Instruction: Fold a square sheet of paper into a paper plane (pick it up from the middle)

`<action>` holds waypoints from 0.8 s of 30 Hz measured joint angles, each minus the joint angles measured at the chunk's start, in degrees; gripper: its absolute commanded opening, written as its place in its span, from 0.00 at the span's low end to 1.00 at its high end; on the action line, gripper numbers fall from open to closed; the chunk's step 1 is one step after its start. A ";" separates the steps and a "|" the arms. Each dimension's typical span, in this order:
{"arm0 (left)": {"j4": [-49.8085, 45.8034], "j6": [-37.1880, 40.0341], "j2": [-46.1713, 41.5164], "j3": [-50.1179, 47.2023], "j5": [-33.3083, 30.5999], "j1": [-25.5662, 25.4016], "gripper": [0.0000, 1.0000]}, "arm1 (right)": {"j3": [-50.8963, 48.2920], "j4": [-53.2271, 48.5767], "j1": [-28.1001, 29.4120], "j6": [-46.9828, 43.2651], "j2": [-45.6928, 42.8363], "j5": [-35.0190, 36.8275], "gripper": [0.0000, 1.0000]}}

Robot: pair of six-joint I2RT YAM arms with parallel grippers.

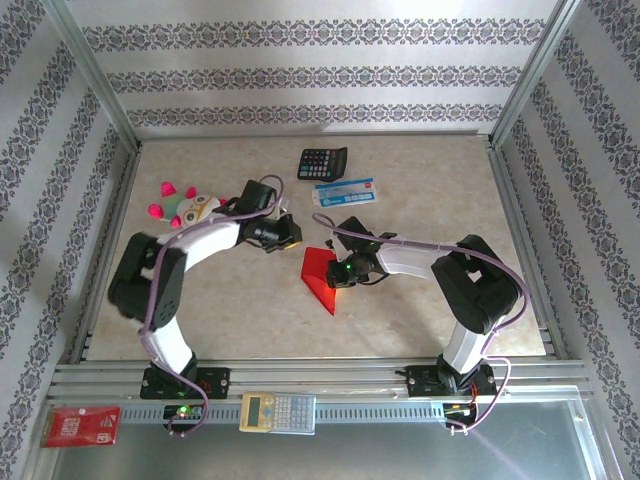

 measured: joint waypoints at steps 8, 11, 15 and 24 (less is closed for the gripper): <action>7.45 -9.90 -13.92 -18.45 -0.68 -11.32 0.00 | 0.02 0.02 0.00 0.00 0.11 -0.02 0.00; 11.32 -13.49 -14.32 -21.49 -1.86 -16.11 0.00 | 0.04 0.00 0.00 -0.02 0.15 -0.02 0.00; 17.81 -17.40 -12.41 -22.60 -3.32 -19.91 0.00 | 0.09 -0.02 -0.02 -0.02 0.22 -0.04 0.00; 26.91 -21.53 -4.46 -22.51 -4.79 -23.52 0.00 | 0.09 -0.02 -0.04 -0.02 0.22 -0.04 0.00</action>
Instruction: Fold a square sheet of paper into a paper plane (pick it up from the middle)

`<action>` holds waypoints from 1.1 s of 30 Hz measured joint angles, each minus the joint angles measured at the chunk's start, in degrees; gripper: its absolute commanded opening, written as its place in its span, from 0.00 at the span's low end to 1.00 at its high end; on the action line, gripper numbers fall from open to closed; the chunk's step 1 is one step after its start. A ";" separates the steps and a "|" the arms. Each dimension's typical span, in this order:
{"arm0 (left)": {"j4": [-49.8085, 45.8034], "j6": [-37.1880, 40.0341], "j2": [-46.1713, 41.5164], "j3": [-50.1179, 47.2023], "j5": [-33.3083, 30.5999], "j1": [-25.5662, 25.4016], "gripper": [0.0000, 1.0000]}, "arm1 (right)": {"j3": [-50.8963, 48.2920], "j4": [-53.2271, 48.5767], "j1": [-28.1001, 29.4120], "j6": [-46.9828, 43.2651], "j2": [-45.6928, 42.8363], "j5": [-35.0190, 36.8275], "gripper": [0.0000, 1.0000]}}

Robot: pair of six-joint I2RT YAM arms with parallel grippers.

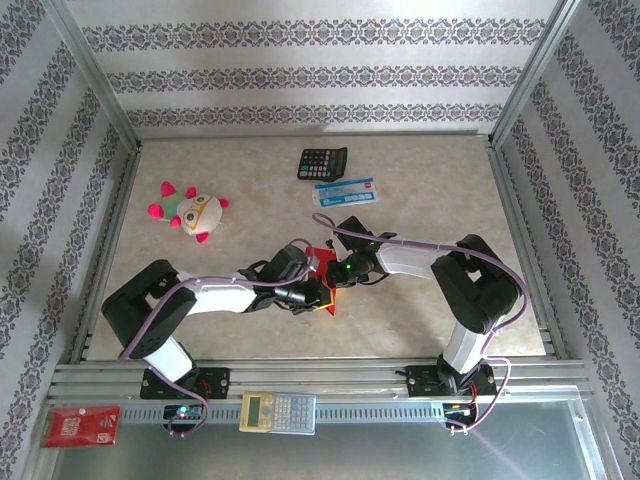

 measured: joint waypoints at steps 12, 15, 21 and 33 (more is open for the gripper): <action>1.03 -0.44 3.10 -0.11 0.02 -0.11 0.00 | -0.02 0.00 -0.11 -0.02 0.00 -0.20 0.00; 1.16 -0.42 3.39 -0.35 0.00 -0.11 0.00 | -0.02 0.00 -0.11 -0.02 0.00 -0.20 0.00; 2.51 -0.42 4.24 -1.53 0.02 -0.11 0.00 | -0.02 0.00 -0.11 -0.02 0.00 -0.20 0.00; 3.04 -0.35 3.52 -1.90 0.22 -0.66 0.01 | -0.02 0.00 -0.11 -0.02 0.02 -0.20 0.00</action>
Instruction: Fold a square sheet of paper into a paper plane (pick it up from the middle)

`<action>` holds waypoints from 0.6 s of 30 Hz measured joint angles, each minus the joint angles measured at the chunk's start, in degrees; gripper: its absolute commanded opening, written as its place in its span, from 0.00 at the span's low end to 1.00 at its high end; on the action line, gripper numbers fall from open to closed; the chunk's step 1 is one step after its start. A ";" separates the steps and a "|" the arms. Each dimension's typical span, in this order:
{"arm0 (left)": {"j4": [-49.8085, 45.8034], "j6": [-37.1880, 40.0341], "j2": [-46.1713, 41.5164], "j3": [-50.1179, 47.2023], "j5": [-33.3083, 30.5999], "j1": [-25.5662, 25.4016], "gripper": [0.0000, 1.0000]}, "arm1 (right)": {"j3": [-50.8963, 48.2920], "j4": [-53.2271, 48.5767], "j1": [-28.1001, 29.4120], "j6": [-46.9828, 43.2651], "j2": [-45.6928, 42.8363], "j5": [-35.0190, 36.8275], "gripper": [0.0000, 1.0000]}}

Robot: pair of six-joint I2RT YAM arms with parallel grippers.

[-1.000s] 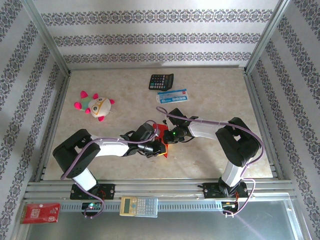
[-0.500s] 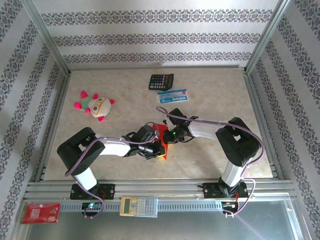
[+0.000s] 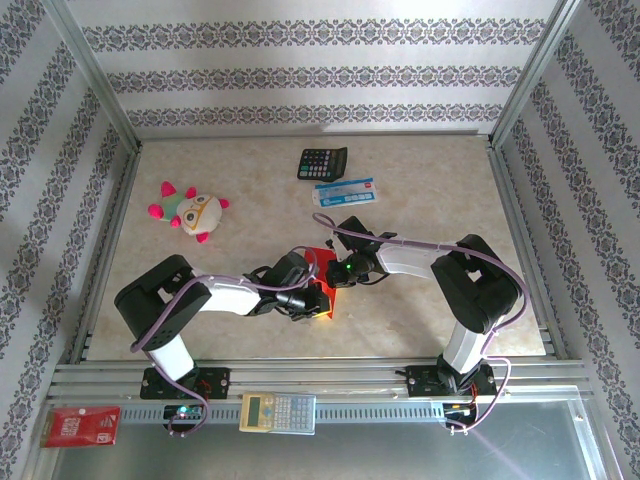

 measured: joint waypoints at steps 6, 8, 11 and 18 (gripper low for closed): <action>-0.26 0.07 -1.73 0.02 0.07 -1.29 0.01 | 0.00 0.00 0.00 0.00 -0.02 0.00 0.00; -0.42 0.15 -1.60 0.02 0.09 -1.31 0.01 | 0.00 0.00 0.00 0.00 0.00 0.00 0.00; -0.39 0.17 -0.20 0.02 0.28 -1.31 0.01 | 0.00 0.00 0.00 0.00 -0.02 0.00 0.00; 0.04 0.37 1.46 0.63 0.72 -1.68 0.01 | -0.04 0.02 0.00 0.00 -0.02 0.00 0.00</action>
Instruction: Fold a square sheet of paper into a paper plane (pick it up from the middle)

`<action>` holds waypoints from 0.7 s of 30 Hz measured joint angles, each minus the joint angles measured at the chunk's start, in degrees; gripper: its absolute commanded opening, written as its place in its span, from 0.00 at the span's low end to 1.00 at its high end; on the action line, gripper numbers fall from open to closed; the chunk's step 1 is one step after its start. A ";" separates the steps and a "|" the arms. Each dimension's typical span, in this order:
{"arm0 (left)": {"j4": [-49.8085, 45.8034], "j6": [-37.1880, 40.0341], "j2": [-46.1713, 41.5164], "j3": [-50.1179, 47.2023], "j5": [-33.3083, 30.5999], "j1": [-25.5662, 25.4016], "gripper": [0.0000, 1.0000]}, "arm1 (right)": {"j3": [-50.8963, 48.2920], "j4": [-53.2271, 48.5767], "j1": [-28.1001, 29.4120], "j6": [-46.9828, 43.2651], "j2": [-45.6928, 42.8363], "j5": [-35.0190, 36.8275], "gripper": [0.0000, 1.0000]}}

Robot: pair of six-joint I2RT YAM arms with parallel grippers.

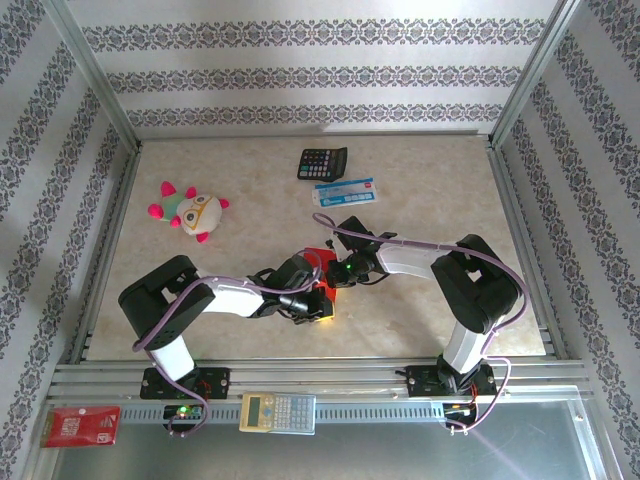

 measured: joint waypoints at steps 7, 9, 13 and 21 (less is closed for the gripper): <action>-2.40 1.14 -1.33 0.31 -0.33 -0.37 0.02 | 0.00 0.00 0.00 0.00 0.00 0.00 0.00; -3.43 1.40 -1.81 0.61 -0.28 -0.66 0.02 | 0.00 0.00 0.00 0.00 0.00 0.00 0.00; -4.15 1.84 -1.68 1.25 -0.31 -0.92 0.01 | 0.00 0.00 0.00 0.00 0.00 0.00 0.00; -5.60 3.02 -0.28 2.27 -0.31 -1.36 0.01 | -0.02 0.02 0.00 0.00 0.00 0.00 0.00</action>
